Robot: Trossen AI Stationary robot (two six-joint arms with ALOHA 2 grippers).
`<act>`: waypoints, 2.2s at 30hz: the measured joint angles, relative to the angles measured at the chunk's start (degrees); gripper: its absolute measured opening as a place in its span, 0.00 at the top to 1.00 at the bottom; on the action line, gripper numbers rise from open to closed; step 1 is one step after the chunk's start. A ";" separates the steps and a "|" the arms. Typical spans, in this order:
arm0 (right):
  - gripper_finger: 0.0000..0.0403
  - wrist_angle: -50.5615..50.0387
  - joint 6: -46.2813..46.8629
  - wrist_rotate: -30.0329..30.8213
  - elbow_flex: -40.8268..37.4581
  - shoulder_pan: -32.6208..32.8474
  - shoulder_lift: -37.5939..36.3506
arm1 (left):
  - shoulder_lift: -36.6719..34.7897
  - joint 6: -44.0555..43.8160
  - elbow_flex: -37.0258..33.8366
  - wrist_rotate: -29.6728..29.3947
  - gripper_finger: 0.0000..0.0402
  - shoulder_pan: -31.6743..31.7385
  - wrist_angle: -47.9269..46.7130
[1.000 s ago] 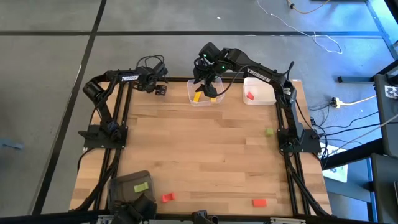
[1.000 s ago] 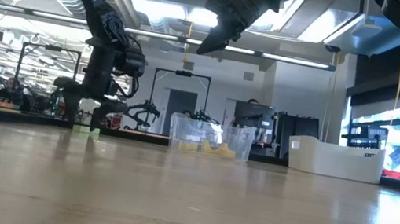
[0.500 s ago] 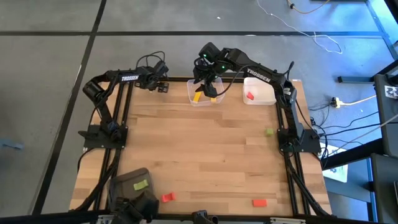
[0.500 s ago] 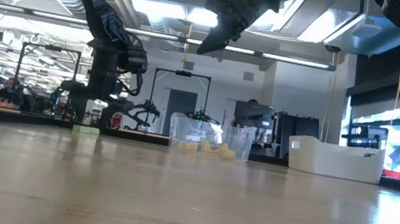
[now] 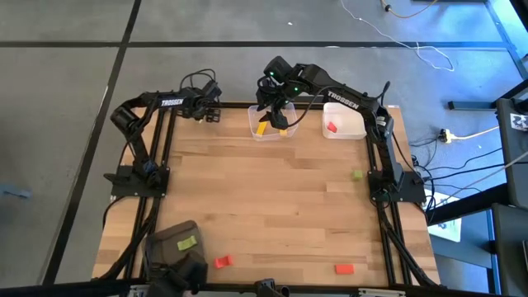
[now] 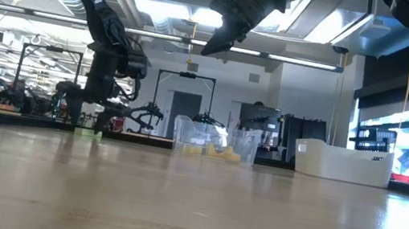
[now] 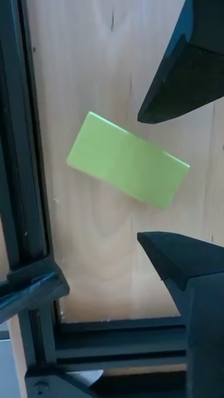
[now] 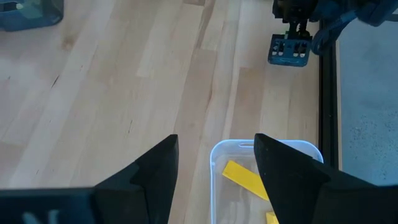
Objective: Sort & place blocks by color
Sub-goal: Put the left green block into the black bin
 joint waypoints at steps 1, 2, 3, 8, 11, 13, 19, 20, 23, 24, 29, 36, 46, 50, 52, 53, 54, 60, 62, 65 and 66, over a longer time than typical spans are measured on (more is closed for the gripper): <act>0.48 0.00 -0.01 0.00 0.00 0.00 0.00 | 0.24 -0.02 0.00 0.00 0.28 -0.02 0.07; 0.48 0.00 0.00 0.00 0.00 -0.01 0.00 | 0.60 -0.26 0.00 0.11 0.28 -0.07 0.07; 0.48 0.00 0.00 0.00 0.00 0.00 0.00 | 0.84 -0.76 0.00 0.43 0.28 -0.05 0.04; 0.48 0.00 -0.01 0.00 0.00 0.01 0.00 | 0.92 -0.96 0.00 0.95 0.28 0.00 0.24; 0.48 0.02 0.01 0.00 0.00 -0.01 0.00 | 0.94 -0.91 0.00 0.83 0.28 0.00 0.28; 0.48 0.02 -0.01 0.00 0.00 -0.01 0.00 | 0.94 -0.95 0.00 0.81 0.28 0.00 0.28; 0.48 0.04 -0.01 0.00 0.00 -0.01 0.00 | 0.96 -0.73 0.00 0.22 0.28 -0.07 0.64; 0.48 0.04 0.01 0.00 0.00 0.00 0.00 | 0.98 -0.53 0.00 0.02 0.28 -0.07 0.76; 0.48 0.04 -0.01 0.00 0.00 -0.01 0.00 | 1.04 -0.52 0.00 -0.47 0.28 -0.04 1.53; 0.48 0.04 0.01 0.00 0.00 0.00 0.00 | 1.05 -0.54 0.00 -0.82 0.28 -0.04 1.83; 0.48 0.04 0.00 0.00 0.00 0.00 0.00 | 1.29 -0.86 0.00 -1.65 0.28 -0.15 2.45; 0.48 0.10 0.00 0.00 0.00 0.00 0.00 | 1.93 -2.14 0.04 -2.39 0.28 -0.66 2.49; 0.48 0.46 0.00 0.00 0.00 0.01 0.00 | 2.03 -2.95 0.04 -1.12 0.44 -0.31 1.33; 0.48 0.46 0.01 0.00 0.00 0.00 0.01 | 2.08 -2.98 0.04 0.19 0.52 0.15 0.25; 0.48 0.48 -0.01 0.00 0.00 0.01 0.02 | 2.08 -2.97 0.04 0.90 0.56 0.34 -0.21; 0.48 0.50 0.00 0.00 0.00 -0.01 0.02 | 2.08 -2.97 0.04 1.22 0.58 0.38 -0.41; 0.48 0.52 -0.01 0.00 0.00 0.00 0.02 | 2.08 -2.97 0.04 1.60 0.60 0.39 -0.72; 0.48 0.81 -0.01 0.00 0.00 -0.01 0.02 | 2.01 -2.53 0.11 2.20 0.69 0.20 -2.76; 0.48 0.83 -0.01 0.00 0.00 0.01 0.02 | 1.99 -1.83 0.43 2.79 0.70 0.22 -3.95; 0.48 0.83 0.00 0.00 0.00 0.01 0.02 | 1.99 -1.05 0.99 4.16 0.71 0.13 -6.03; 0.48 0.84 0.01 0.00 0.00 -0.01 0.02 | 2.00 -1.01 1.16 4.25 0.71 -0.08 -6.64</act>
